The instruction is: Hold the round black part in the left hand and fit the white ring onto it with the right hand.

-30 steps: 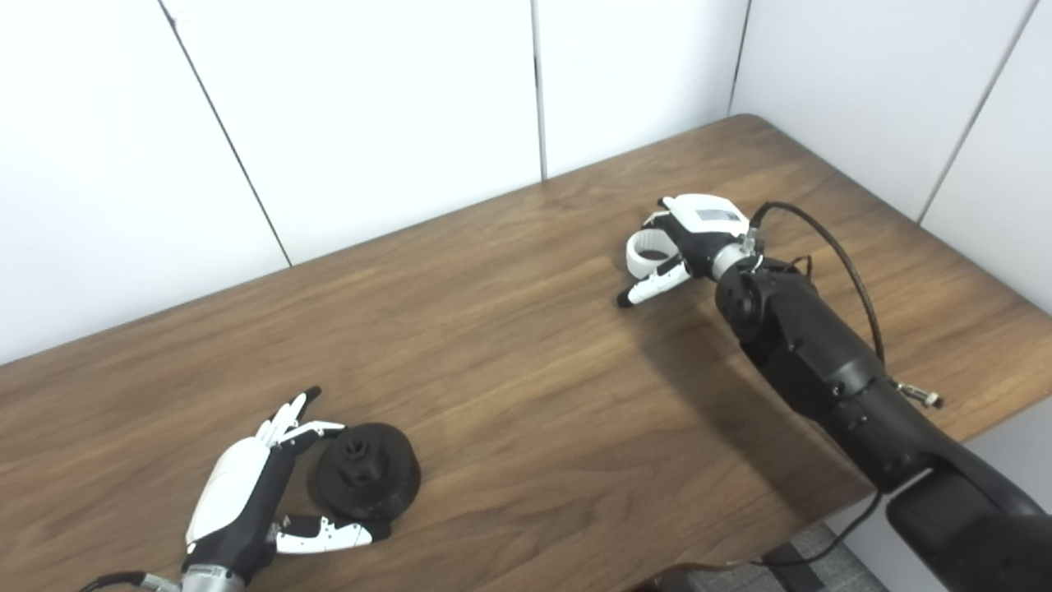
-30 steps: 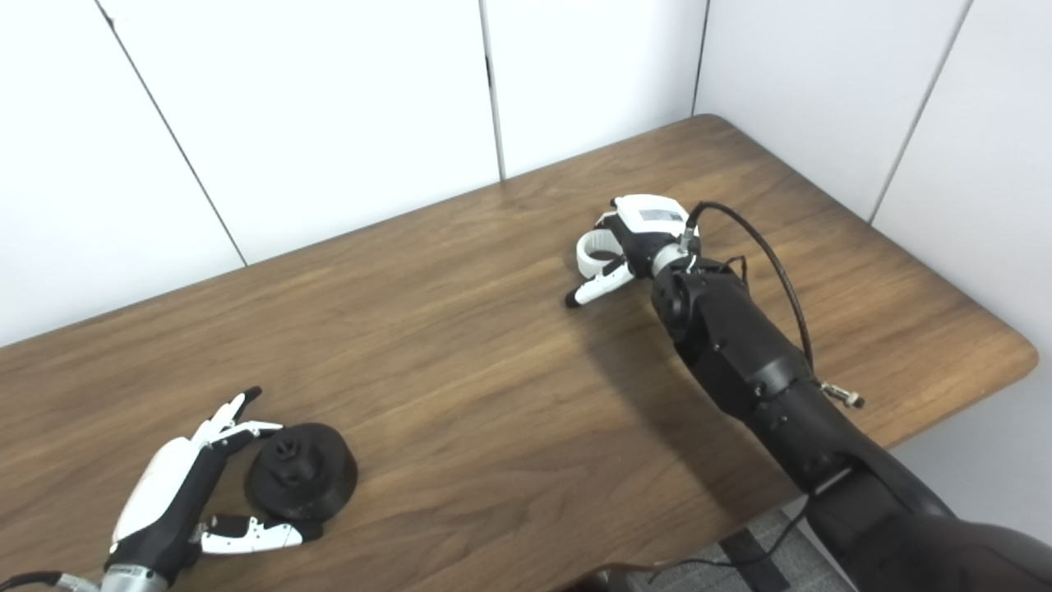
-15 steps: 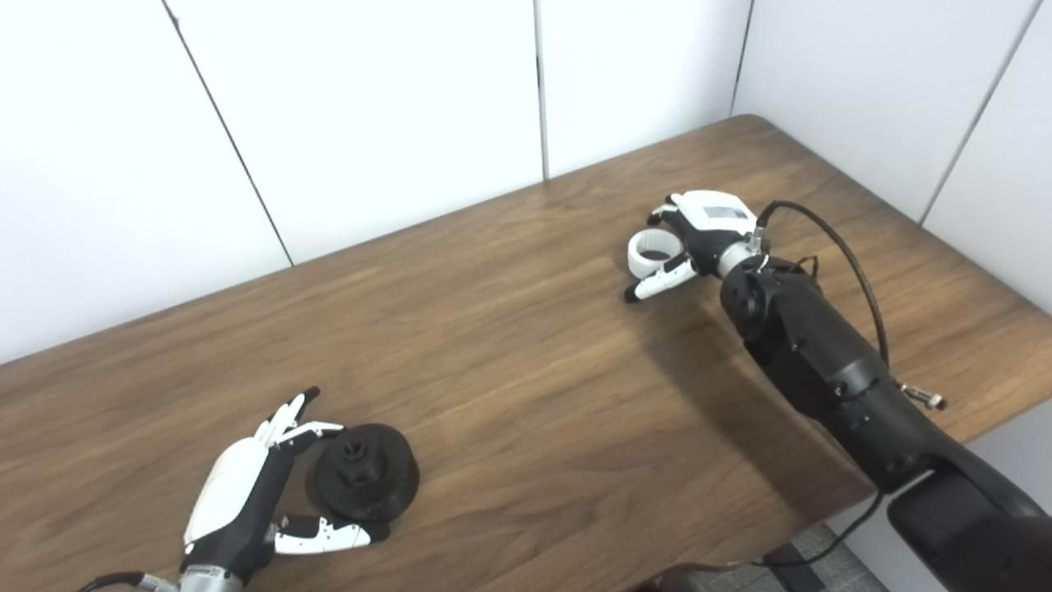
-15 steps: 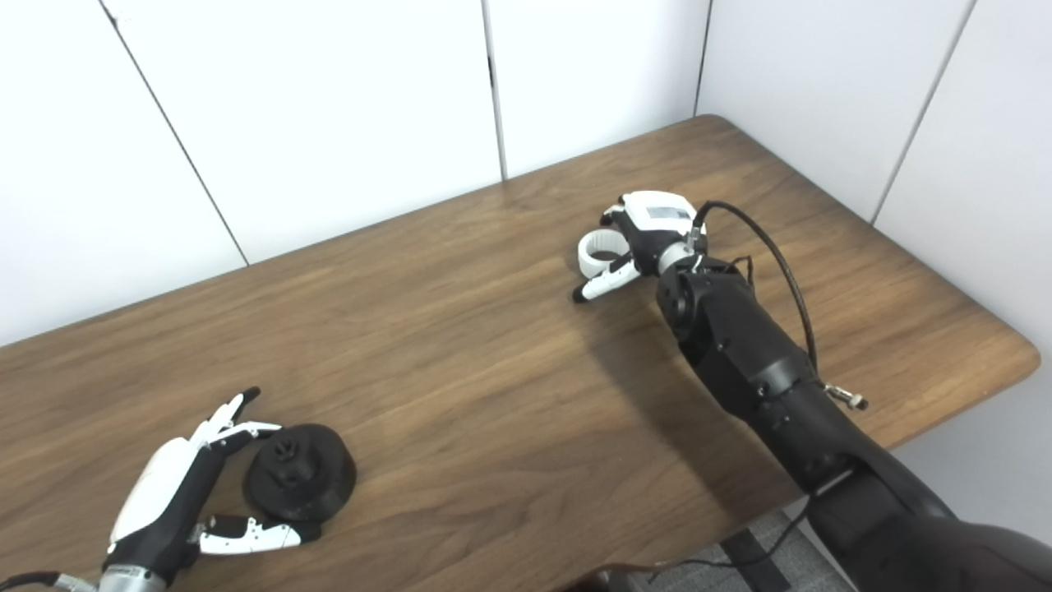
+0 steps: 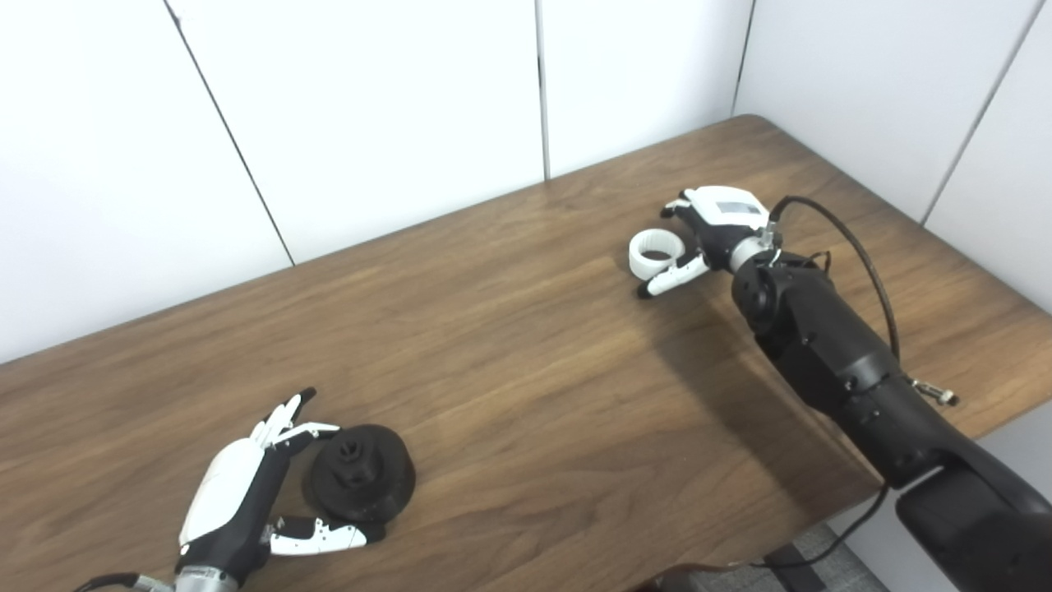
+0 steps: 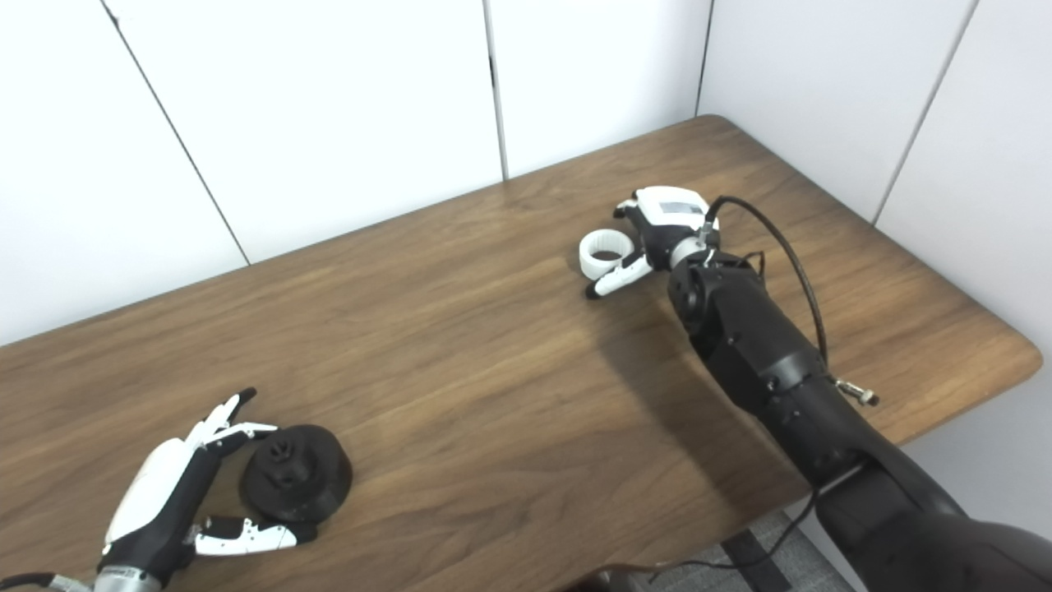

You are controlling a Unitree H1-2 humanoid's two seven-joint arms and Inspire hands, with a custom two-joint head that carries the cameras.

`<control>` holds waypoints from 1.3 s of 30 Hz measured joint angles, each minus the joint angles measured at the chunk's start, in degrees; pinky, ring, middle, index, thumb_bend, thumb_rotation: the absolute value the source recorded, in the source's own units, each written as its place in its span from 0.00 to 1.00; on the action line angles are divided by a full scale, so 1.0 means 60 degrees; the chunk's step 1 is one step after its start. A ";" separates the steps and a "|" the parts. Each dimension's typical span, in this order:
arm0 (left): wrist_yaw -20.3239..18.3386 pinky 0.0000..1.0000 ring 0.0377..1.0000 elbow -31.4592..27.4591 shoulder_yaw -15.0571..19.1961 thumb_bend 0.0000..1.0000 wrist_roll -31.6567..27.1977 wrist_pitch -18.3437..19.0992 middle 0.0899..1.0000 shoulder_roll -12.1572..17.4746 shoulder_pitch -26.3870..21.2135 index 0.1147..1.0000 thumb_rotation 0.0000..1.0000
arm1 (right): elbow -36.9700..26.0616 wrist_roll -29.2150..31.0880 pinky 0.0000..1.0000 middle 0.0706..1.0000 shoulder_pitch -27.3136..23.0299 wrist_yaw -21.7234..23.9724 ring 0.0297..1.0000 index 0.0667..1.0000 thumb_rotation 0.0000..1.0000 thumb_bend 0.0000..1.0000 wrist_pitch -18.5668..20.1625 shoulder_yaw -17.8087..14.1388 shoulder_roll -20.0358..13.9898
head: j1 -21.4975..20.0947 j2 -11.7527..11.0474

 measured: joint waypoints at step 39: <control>-0.0086 1.00 1.00 -0.0092 0.0046 0.94 -0.0006 0.0195 1.00 0.0032 0.0005 0.59 0.30 | -0.0151 0.0665 0.83 0.96 0.0381 -0.1408 0.92 0.80 0.42 0.89 -0.0012 0.0351 -0.0197 | 0.0161 0.0161</control>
